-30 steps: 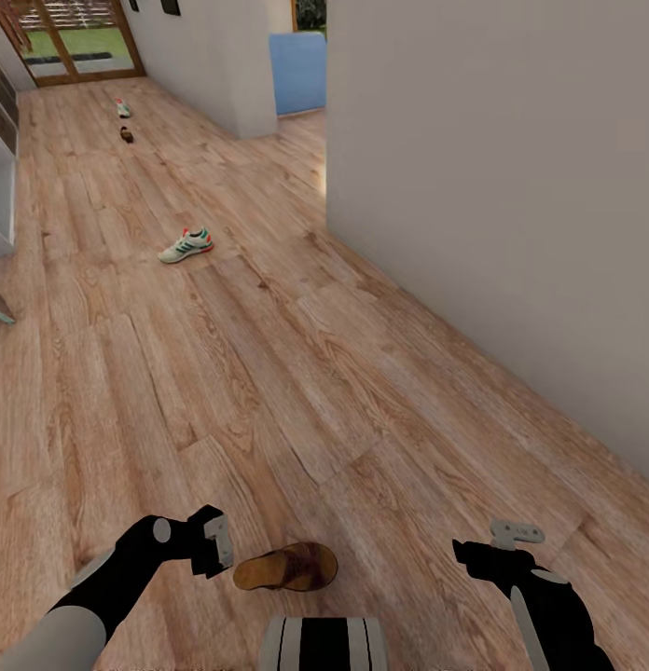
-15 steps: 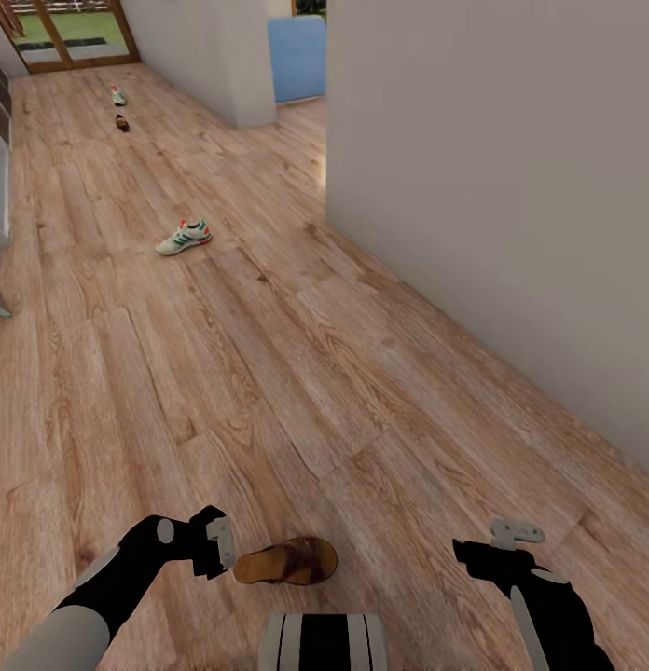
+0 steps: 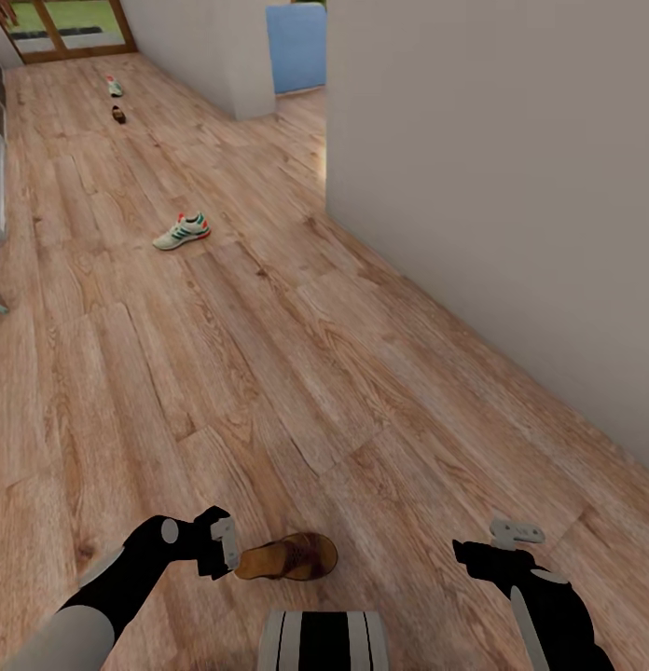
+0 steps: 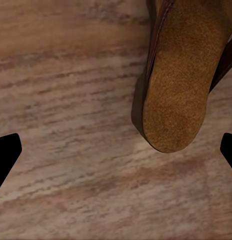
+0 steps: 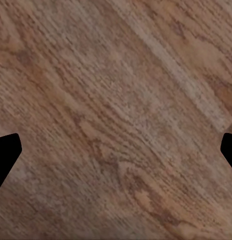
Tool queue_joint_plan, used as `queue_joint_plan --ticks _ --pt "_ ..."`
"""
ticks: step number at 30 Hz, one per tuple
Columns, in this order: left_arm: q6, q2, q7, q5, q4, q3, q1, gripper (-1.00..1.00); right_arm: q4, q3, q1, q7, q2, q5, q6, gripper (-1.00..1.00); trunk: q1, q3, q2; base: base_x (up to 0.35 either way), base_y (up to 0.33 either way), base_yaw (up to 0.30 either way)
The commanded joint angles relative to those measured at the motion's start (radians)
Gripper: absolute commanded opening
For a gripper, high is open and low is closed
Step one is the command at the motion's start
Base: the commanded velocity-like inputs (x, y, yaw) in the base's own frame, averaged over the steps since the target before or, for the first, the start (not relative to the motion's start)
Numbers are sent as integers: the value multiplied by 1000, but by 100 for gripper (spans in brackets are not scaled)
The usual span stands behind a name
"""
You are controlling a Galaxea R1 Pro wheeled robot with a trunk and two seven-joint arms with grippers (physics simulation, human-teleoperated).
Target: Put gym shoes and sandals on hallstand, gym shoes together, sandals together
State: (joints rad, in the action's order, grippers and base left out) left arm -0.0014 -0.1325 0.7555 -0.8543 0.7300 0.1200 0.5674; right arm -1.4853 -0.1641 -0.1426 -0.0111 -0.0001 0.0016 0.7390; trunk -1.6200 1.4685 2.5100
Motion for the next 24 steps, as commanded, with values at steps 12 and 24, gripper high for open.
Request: queue_joint_plan --ticks 12,24 --pt "0 -1 2 -5 2 3 0 100 -1 0 0 -1 0 0 5 100 0 12 0 0 0 -119" --pt "0 -1 1 -5 1 3 0 100 -1 0 0 -1 0 0 5 100 0 23 0 0 0 -22"
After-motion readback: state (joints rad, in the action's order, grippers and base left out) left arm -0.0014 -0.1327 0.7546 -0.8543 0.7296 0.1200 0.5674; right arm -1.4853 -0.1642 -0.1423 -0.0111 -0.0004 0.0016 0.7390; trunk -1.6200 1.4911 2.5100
